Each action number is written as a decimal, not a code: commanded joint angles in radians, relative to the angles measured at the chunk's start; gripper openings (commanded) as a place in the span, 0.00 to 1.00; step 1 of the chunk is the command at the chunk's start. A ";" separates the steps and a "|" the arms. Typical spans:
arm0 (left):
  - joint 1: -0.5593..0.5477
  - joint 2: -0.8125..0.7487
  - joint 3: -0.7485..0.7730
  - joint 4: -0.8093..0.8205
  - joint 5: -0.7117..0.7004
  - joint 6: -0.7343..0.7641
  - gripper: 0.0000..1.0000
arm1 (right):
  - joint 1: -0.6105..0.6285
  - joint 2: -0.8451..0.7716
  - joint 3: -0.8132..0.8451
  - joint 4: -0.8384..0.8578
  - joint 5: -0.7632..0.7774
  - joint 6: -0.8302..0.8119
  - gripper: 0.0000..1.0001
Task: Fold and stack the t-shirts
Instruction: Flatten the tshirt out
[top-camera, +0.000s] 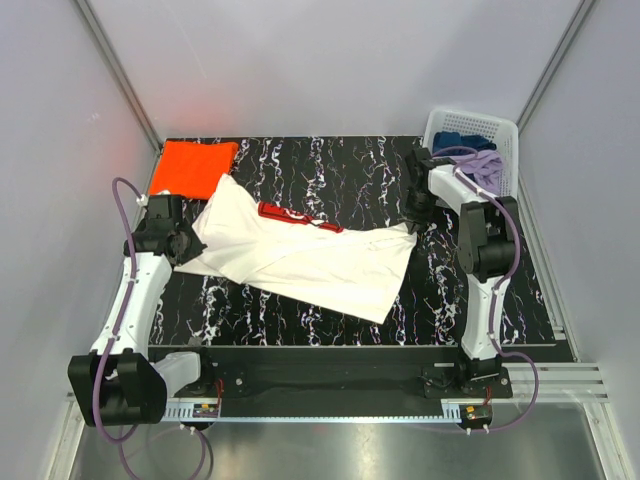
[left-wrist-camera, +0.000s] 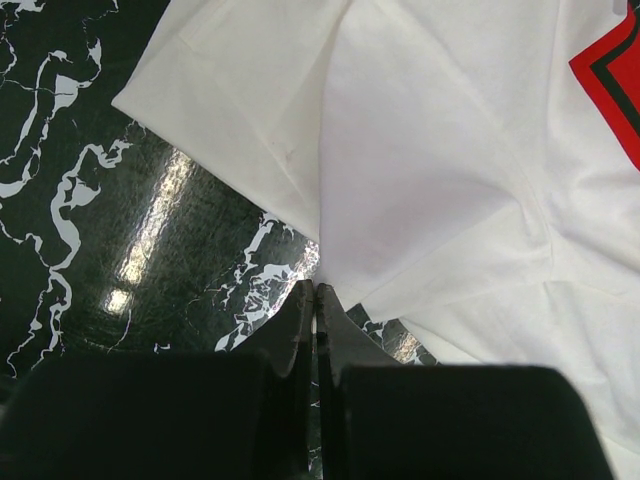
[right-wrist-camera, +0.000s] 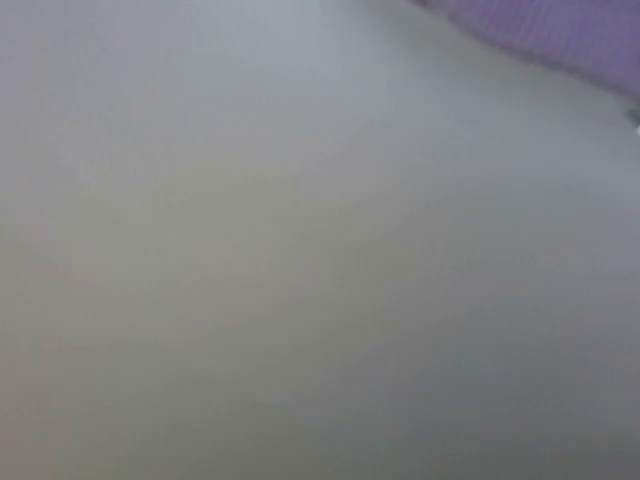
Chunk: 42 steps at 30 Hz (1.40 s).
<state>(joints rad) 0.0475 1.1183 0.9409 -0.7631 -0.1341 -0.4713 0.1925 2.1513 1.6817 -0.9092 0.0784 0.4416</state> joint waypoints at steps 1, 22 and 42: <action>-0.001 -0.026 0.007 0.033 0.004 -0.007 0.00 | -0.019 -0.165 0.000 0.228 0.101 -0.063 0.00; -0.001 -0.178 0.097 -0.044 -0.027 -0.069 0.00 | -0.067 -0.531 -0.280 0.216 0.075 -0.015 0.00; -0.001 -0.159 0.638 -0.153 -0.055 -0.121 0.00 | -0.042 -0.663 -0.037 0.073 -0.212 0.328 0.00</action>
<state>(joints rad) 0.0471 1.0019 1.5612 -0.8928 -0.1551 -0.5781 0.1337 1.5208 1.6405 -0.7853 -0.0795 0.6651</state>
